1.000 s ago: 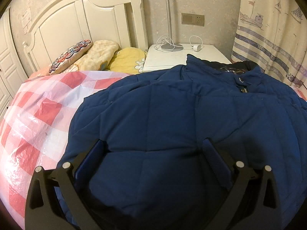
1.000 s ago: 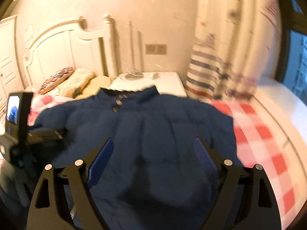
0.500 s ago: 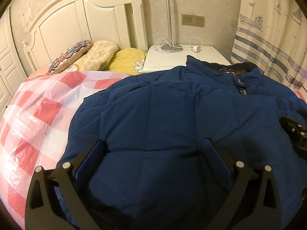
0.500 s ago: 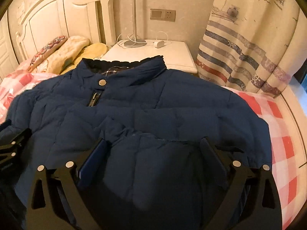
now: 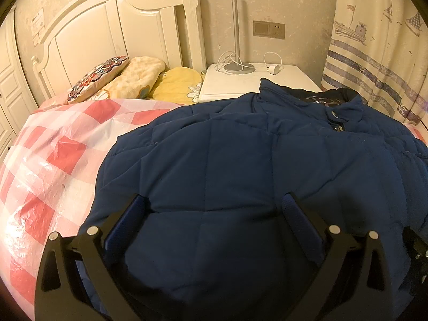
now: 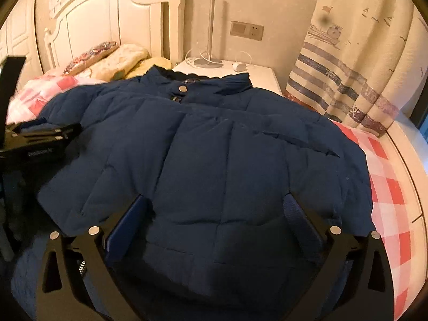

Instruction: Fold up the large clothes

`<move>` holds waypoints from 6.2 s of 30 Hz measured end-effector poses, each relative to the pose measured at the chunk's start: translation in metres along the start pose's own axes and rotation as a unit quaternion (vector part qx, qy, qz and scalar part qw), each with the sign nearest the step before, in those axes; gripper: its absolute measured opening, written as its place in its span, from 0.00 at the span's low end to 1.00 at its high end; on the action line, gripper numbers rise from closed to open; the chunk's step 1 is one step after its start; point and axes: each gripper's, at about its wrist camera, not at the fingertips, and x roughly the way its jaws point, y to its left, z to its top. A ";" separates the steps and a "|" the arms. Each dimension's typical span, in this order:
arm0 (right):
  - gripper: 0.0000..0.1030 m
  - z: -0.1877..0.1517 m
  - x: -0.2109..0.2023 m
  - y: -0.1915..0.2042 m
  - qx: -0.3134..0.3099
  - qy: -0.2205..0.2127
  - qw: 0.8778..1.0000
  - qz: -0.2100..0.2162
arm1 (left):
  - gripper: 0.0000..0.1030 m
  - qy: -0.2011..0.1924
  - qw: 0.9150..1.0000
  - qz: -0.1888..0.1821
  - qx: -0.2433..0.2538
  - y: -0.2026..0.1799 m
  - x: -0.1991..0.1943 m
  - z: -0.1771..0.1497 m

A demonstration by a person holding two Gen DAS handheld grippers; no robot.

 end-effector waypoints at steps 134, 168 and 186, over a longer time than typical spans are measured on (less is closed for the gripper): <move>0.96 -0.247 -0.205 0.043 -0.030 -0.024 0.997 0.063 | 0.98 0.021 0.997 -0.052 0.054 0.056 -0.217 -0.268; 0.83 -0.317 -0.261 -0.045 0.062 -0.015 0.997 0.037 | 0.92 0.041 0.993 -0.110 -0.017 0.122 -0.242 -0.295; 0.60 -0.322 -0.260 -0.044 0.031 -0.062 0.997 0.037 | 0.81 0.015 0.995 -0.098 0.032 0.097 -0.240 -0.301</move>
